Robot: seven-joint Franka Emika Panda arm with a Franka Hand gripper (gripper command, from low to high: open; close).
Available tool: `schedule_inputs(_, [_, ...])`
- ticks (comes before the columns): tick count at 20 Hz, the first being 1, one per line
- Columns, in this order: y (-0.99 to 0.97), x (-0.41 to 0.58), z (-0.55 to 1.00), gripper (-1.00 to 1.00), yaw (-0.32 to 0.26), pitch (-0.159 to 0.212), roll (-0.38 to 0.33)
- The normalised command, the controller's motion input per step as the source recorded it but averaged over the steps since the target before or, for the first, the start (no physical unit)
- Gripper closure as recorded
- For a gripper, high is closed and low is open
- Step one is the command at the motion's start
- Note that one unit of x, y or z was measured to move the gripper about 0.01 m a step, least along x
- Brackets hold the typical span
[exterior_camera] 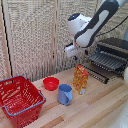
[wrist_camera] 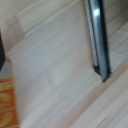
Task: Extend the gripper towards the oven tray handle. Grasp the handle and carefully pull the tray out of the oven. Move the gripper above the red bowl. Grab the red bowl gently. Lift the bowl and place it onto the oven tray.
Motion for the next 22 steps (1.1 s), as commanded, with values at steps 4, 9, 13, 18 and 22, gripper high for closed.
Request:
schedule_inputs(4, [0.52,0.604,0.12,-1.0,-0.025,0.0,0.257])
schedule_inputs(9, [0.69,0.402,0.01,-1.0,-0.013,-0.017,0.214])
schedule_inputs(13, [0.71,0.258,0.0,-1.0,0.0,-0.002,0.201])
schedule_inputs(18, [0.6,0.207,0.0,-1.0,0.0,0.062,0.165])
schedule_inputs(22, [0.19,0.086,0.0,-1.0,-0.004,0.199,0.087])
